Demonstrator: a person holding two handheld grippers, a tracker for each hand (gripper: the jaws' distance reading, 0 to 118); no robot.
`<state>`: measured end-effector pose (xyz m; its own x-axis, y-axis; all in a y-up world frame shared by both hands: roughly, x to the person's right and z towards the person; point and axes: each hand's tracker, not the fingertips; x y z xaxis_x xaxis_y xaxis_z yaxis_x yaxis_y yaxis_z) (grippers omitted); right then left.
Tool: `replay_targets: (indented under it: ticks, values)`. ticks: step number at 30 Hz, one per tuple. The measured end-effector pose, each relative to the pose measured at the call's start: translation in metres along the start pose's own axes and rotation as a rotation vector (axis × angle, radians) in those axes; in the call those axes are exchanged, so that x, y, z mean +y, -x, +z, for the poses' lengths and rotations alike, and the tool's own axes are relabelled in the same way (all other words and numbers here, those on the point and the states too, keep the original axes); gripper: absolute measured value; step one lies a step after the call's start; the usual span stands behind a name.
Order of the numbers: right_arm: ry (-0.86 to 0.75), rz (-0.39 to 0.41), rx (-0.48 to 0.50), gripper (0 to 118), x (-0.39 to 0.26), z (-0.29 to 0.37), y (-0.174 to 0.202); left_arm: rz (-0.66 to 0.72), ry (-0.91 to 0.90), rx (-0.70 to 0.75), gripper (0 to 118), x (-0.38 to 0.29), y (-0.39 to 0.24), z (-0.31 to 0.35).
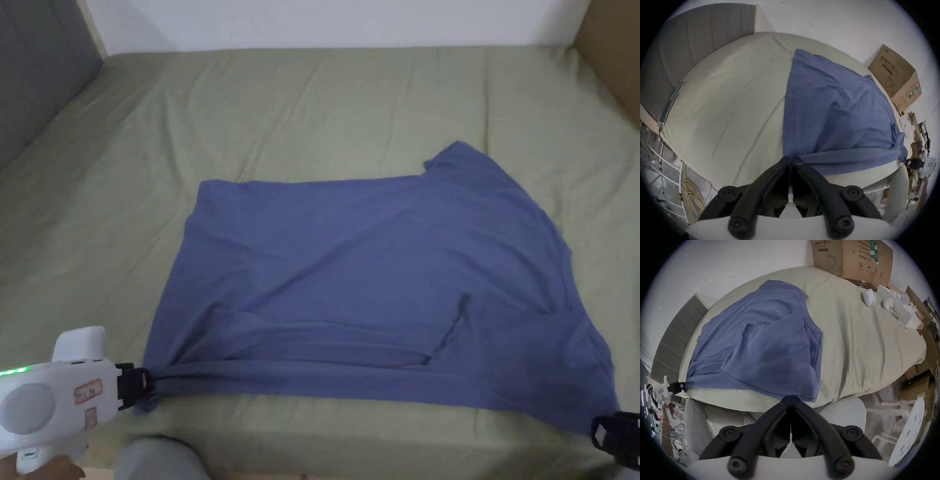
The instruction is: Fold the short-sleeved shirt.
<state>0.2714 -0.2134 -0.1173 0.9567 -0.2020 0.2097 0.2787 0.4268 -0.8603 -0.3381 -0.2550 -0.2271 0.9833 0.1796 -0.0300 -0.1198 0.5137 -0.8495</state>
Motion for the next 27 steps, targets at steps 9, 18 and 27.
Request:
replay_targets:
  ticks: [9,18,27]
  values:
    - [-0.016,0.039,-0.008,72,0.018,-0.004,-0.012,-0.025,-0.035,0.032,2,0.003,-0.026,0.020]
    - [0.099,0.103,-0.049,2,0.024,-0.040,-0.013,-0.023,-0.011,0.053,2,-0.006,-0.026,0.021]
    - [-0.002,0.094,0.013,2,0.027,0.027,-0.008,-0.094,-0.041,0.066,2,0.003,-0.034,0.045]
